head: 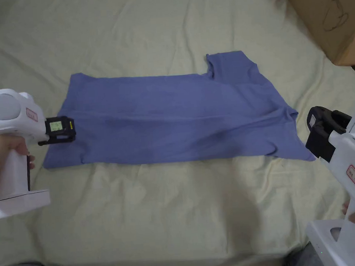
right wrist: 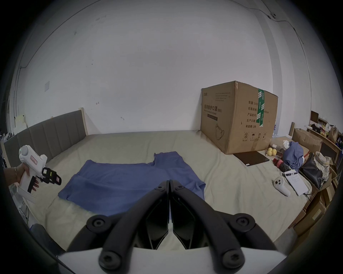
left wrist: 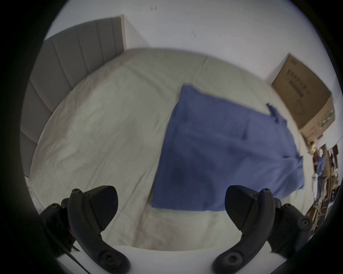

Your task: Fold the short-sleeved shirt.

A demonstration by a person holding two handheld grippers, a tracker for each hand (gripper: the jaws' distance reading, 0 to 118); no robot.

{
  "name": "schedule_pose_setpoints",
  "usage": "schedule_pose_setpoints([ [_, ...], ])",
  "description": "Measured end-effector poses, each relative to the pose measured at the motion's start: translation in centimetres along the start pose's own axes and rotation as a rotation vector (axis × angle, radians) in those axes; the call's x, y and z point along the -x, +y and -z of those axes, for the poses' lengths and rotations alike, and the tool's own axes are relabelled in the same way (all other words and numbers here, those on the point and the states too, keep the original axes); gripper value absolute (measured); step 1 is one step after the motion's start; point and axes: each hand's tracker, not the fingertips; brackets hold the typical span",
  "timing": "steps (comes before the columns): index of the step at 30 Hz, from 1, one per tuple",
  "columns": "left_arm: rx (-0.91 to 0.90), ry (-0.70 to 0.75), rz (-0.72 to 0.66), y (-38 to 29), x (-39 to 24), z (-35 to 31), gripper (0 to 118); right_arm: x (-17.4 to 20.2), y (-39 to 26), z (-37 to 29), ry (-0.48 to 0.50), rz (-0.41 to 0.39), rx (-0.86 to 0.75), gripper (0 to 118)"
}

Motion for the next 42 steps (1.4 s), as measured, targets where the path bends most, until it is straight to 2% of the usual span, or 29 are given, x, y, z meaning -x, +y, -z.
schedule_pose_setpoints([
  [3, 0.071, 0.067, -0.004, -0.3, 0.1, 2.9, 115, 0.1, -0.4, 0.7, -0.007, -0.015, 0.026, 0],
  [5, 0.058, 0.056, -0.014, -0.6, 0.2, 3.8, 102, 0.0, -0.7, 1.1, -0.006, -0.017, 0.04, 0],
  [7, 0.06, 0.048, -0.017, -0.9, 0.0, 4.5, 56, 0.0, -0.9, 1.6, -0.006, -0.017, 0.055, 0],
  [8, 0.07, 0.041, -0.008, -1.0, -0.1, 4.7, 38, 0.0, -1.0, 1.7, -0.004, -0.017, 0.059, 0],
  [11, 0.062, 0.03, 0.029, -1.7, -0.7, 5.1, 4, 0.3, -1.0, 1.8, -0.004, -0.037, 0.067, 0],
  [15, 0.046, 0.022, 0.059, -1.8, -1.3, 4.2, 2, -0.1, -0.7, 2.0, -0.005, -0.043, 0.086, 0],
  [18, -0.041, -0.002, 0.054, -1.4, -1.5, 1.9, 2, -1.3, 0.3, 2.7, -0.004, -0.036, 0.136, 0],
  [23, -0.156, -0.098, -0.024, -0.8, -0.5, -2.2, 2, -3.9, 2.2, 6.1, -0.048, -0.072, 0.286, 2],
  [24, -0.167, -0.109, -0.04, -0.8, -0.4, -2.6, 2, -4.6, 2.5, 7.1, -0.045, -0.057, 0.334, 25],
  [26, -0.175, -0.118, -0.06, -0.8, -0.2, -3.4, 2, -6.0, 2.6, 9.3, -0.013, -0.009, 0.416, 92],
  [27, -0.181, -0.124, -0.06, -0.9, -0.1, -3.7, 2, -7.0, 2.5, 10.8, -0.012, 0.014, 0.463, 108],
  [33, -0.174, -0.102, -0.066, -1.4, -0.8, -4.0, 2, -10.1, -0.2, 17.7, -0.089, 0.053, 0.696, 108],
  [36, -0.161, -0.1, -0.083, -1.7, -0.9, -3.8, 2, -11.2, -3.0, 20.3, -0.154, 0.125, 0.809, 108],
  [38, -0.15, -0.085, -0.078, -1.6, -0.7, -3.8, 2, -11.7, -4.6, 21.3, -0.183, 0.166, 0.822, 108],
  [39, -0.142, -0.077, -0.076, -1.6, -0.7, -3.8, 2, -11.5, -5.2, 21.5, -0.18, 0.16, 0.821, 106],
  [41, -0.13, -0.067, -0.075, -1.7, -1.1, -2.9, 2, -11.5, -6.1, 22.0, -0.176, 0.165, 0.825, 96],
  [42, -0.125, -0.063, -0.074, -1.7, -1.0, -2.9, 2, -11.4, -6.4, 22.2, -0.157, 0.171, 0.835, 78],
])
